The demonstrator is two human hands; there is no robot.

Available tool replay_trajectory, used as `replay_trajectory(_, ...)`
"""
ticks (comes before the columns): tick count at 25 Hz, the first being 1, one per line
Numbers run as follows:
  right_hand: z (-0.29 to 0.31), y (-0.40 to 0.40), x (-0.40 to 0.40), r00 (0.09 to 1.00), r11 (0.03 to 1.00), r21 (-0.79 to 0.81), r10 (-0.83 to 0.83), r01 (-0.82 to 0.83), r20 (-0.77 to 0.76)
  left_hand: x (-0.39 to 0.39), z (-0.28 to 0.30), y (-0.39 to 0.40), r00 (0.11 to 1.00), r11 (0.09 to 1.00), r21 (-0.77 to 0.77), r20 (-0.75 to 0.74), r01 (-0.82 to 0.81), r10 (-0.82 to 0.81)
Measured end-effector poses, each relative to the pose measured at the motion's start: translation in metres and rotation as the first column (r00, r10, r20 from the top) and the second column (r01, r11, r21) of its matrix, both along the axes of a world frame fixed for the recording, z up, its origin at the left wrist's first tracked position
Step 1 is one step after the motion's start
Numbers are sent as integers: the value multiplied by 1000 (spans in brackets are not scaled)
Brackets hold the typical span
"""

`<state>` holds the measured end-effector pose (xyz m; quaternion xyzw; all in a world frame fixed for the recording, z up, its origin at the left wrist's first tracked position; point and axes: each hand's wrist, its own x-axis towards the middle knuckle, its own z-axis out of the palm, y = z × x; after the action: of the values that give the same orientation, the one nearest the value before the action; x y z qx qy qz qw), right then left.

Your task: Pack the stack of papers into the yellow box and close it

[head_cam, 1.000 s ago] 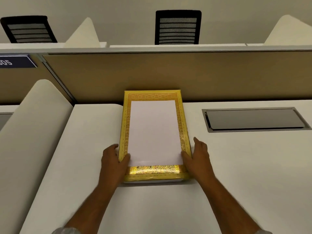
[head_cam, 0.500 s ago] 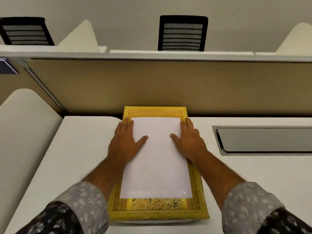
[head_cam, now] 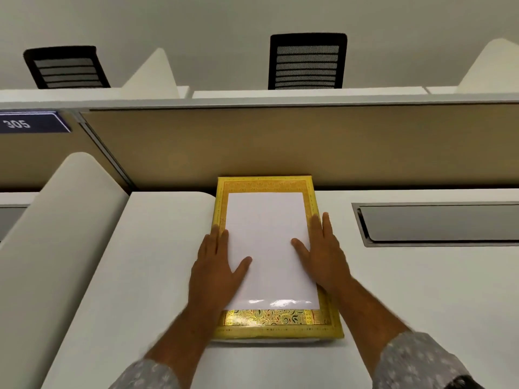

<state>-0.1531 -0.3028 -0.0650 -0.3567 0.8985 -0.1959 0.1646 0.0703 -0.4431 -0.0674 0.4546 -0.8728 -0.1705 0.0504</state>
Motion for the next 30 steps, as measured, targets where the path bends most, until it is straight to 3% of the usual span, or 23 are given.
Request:
replay_trajectory(7,-8,121,112,994,996,40,-71,74,-79,71,-4,92,999,1000,-21,44,-20,20)
replay_trajectory(13,7,133,110,998,997,47,-55,56,-24,74,8,95,997,998,63,82,8,-13)
replay_trajectory(18,13,148,106,985,996,-86,-10,26,175,84,23,117,996,998,57,92,-11,6)
replay_trajectory(21,17,165,112,966,984,-172,-5,51,257,91,27,159,991,989,114,-85,-98,108)
replay_trajectory(23,17,179,118,955,978,-199,1,61,297,91,26,189,980,978,160,-124,-132,152)
replay_trajectory(30,8,242,134,937,990,-134,3,47,348,88,15,269,973,958,234,-117,-166,197)
